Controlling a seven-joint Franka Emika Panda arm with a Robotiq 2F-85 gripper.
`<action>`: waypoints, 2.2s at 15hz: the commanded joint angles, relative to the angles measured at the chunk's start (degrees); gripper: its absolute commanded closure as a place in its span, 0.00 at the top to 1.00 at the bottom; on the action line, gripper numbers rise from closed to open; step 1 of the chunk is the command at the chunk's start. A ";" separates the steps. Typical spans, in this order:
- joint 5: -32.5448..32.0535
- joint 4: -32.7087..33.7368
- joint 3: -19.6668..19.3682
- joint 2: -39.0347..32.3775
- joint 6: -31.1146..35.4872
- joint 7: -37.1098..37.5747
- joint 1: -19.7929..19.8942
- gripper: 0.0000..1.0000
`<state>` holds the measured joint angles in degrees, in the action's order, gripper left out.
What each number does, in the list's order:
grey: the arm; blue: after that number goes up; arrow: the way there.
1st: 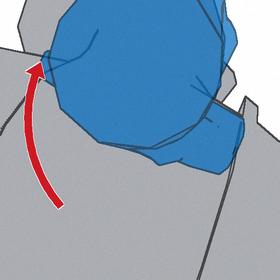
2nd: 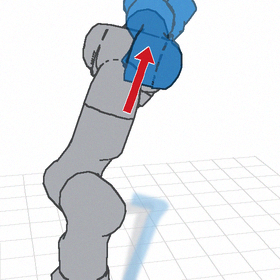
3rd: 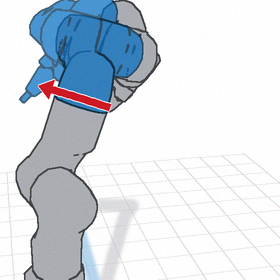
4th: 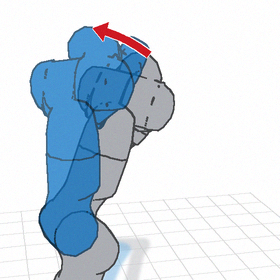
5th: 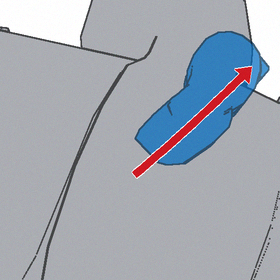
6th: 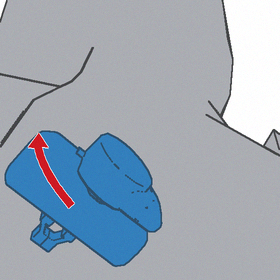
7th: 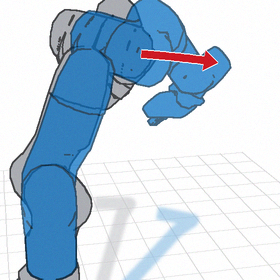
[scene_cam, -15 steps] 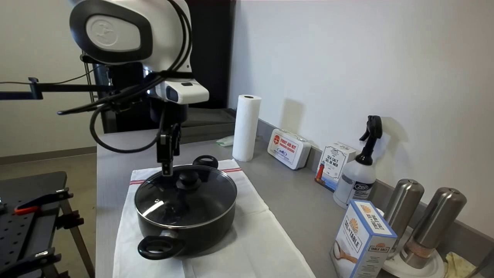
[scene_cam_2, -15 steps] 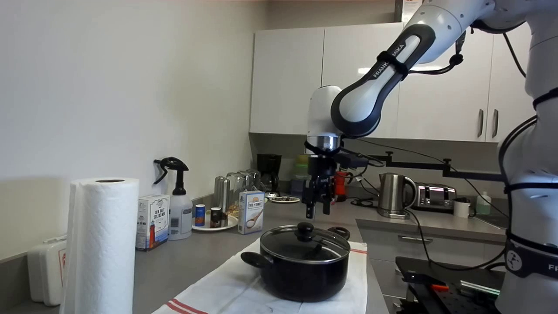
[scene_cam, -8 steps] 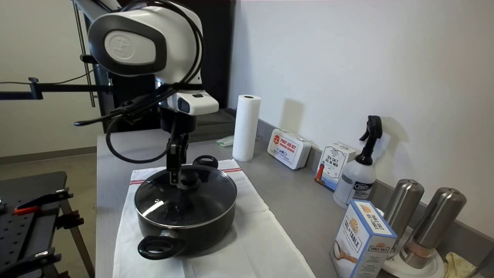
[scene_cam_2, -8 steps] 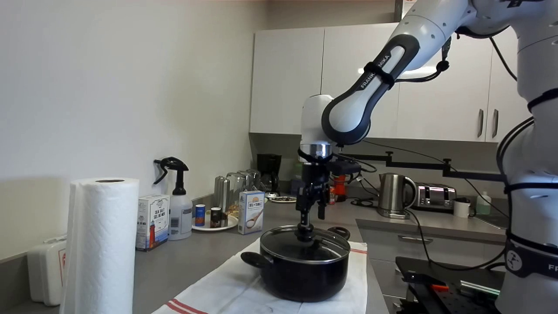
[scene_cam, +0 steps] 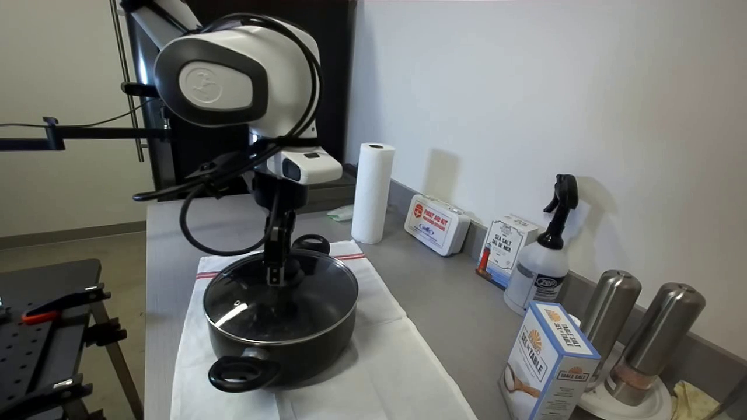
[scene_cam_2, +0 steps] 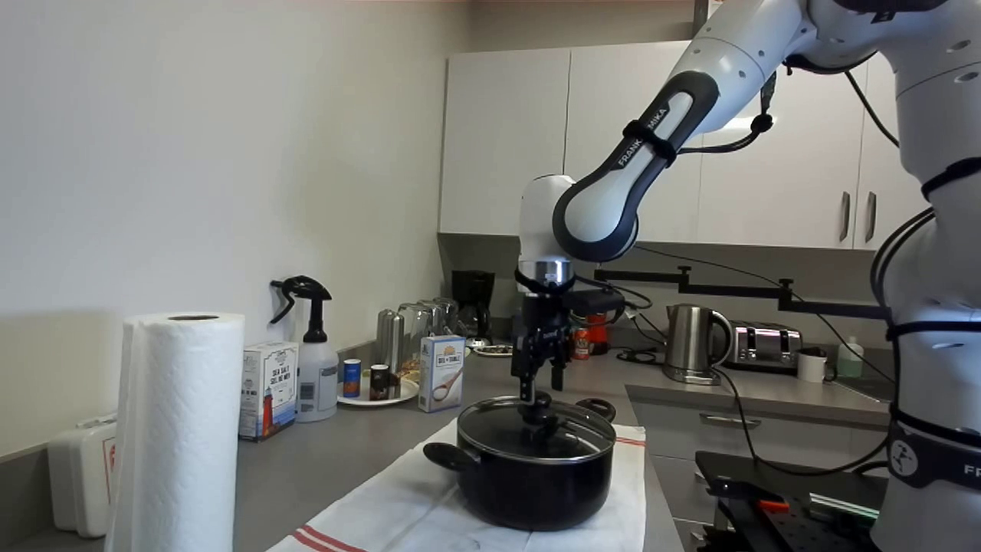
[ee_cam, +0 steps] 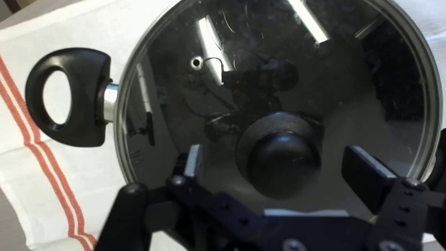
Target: Remove the lid from the pot
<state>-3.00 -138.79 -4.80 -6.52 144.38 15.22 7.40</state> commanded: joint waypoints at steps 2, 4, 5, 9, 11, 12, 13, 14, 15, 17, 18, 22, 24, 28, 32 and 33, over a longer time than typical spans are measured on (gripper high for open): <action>-0.07 1.49 -1.09 -1.43 1.18 0.58 -1.07 0.74; -0.01 1.67 -1.13 -1.49 1.21 0.52 -1.10 0.60; 0.05 1.77 -1.14 -1.54 1.23 0.48 -1.11 0.52; 0.75 1.69 -0.96 -1.00 1.08 -0.03 -1.52 0.25; 0.88 1.38 -0.86 -0.48 0.96 -0.21 -1.57 0.25; 1.03 1.20 -0.82 -0.11 0.88 -0.29 -1.58 0.25; 1.07 0.89 -0.77 0.55 0.76 -0.36 -1.62 0.25; 0.63 0.50 -0.84 1.33 0.82 0.16 -1.73 0.25; 0.71 0.03 -0.83 2.33 0.49 -0.05 -1.71 0.25; 0.33 -0.70 -1.01 4.05 -0.03 0.28 -1.69 0.25; 0.06 -1.04 -1.09 4.97 -0.25 0.68 -1.66 0.25; -0.16 -3.96 -0.37 11.51 -2.24 0.70 -1.82 0.25; -0.50 -5.60 0.48 15.11 -3.88 1.10 -2.15 0.25; -2.15 -6.96 3.83 20.88 -10.66 1.95 -3.49 0.25; -2.64 -6.12 8.80 23.20 -15.82 2.71 -6.42 0.25; -2.55 -5.54 10.24 22.91 -16.75 3.12 -7.46 0.25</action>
<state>-4.68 -144.84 2.31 13.90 131.22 16.26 2.27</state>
